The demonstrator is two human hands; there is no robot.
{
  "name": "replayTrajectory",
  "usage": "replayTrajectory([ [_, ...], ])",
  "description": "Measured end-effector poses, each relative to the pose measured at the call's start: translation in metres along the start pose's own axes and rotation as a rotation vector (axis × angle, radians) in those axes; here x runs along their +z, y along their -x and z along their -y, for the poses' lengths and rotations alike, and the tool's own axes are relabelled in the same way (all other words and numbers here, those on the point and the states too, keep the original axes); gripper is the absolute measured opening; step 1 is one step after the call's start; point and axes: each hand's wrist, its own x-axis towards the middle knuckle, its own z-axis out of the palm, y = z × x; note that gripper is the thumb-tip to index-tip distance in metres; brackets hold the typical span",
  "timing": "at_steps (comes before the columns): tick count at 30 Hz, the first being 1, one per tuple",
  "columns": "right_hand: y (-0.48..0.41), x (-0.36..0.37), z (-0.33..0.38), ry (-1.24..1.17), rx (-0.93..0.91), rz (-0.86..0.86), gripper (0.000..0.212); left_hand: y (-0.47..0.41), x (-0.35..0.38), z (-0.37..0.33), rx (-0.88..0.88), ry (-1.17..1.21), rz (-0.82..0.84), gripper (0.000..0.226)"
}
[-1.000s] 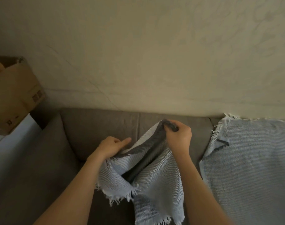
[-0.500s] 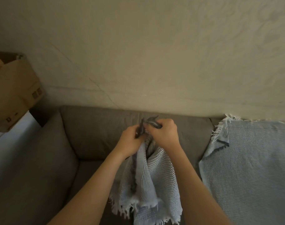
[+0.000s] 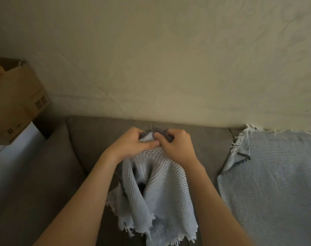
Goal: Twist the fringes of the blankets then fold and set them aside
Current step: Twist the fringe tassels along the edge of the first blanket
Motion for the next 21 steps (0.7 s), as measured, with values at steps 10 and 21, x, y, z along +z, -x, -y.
replayTrajectory([
  [10,0.029,0.013,-0.037,-0.301,0.254,0.368,0.063,-0.014,-0.009,-0.022,0.228,-0.131,-0.537,0.03],
  [21,0.013,-0.015,-0.037,0.228,0.272,-0.008,0.03,-0.004,-0.022,0.002,0.036,0.073,-1.0,0.023],
])
